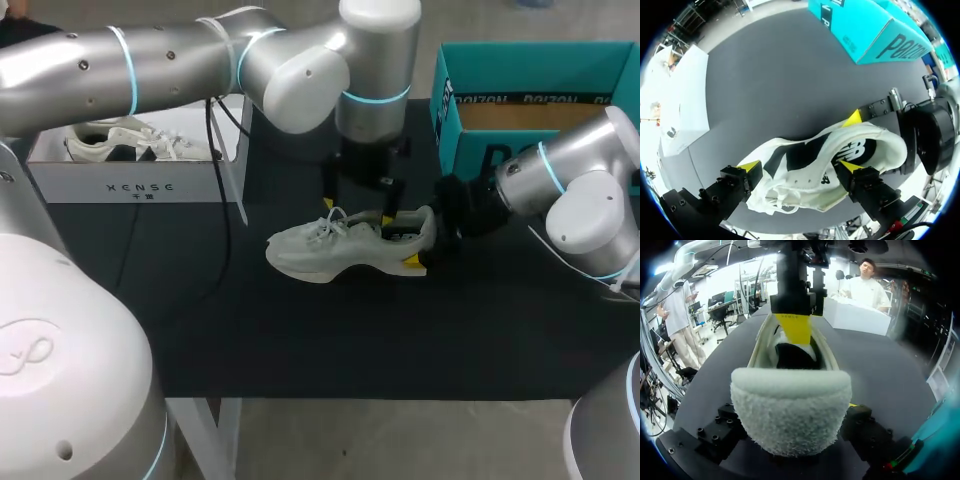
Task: Take the shoe out of the shoebox, open the shoe tongue, remove and reinsert the insole, then place the shoe into the shoebox
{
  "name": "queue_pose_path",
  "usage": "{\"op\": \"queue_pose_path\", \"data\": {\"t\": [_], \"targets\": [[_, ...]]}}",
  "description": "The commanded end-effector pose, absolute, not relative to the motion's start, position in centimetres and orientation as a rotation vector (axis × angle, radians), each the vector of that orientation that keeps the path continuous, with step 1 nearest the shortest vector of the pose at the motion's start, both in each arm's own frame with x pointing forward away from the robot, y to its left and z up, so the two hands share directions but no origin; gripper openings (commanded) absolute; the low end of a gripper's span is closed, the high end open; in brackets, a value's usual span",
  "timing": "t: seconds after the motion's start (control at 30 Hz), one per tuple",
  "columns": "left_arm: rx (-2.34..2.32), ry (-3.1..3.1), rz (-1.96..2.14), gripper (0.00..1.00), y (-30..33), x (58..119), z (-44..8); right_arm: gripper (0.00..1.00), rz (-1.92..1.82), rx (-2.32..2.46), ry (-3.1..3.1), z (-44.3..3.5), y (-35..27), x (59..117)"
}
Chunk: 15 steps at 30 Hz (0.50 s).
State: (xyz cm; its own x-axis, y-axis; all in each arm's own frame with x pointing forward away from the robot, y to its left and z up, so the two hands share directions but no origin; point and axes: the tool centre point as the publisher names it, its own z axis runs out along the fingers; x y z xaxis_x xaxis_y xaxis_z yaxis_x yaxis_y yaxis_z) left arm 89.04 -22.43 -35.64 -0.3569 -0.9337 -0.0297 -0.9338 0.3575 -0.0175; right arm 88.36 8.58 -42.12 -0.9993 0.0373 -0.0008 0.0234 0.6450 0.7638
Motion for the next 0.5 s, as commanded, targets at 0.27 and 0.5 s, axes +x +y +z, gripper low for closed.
{"op": "queue_pose_path", "data": {"t": [0.27,0.5], "targets": [[-1.735,2.574,0.041,1.00,-22.7,89.5,-37.7,0.00,1.314,0.053,2.833,-42.2,8.7,88.4],[-1.717,2.583,0.032,1.00,-22.8,89.4,-37.7,0.00,1.314,0.053,2.833,-42.2,8.7,88.4]]}}
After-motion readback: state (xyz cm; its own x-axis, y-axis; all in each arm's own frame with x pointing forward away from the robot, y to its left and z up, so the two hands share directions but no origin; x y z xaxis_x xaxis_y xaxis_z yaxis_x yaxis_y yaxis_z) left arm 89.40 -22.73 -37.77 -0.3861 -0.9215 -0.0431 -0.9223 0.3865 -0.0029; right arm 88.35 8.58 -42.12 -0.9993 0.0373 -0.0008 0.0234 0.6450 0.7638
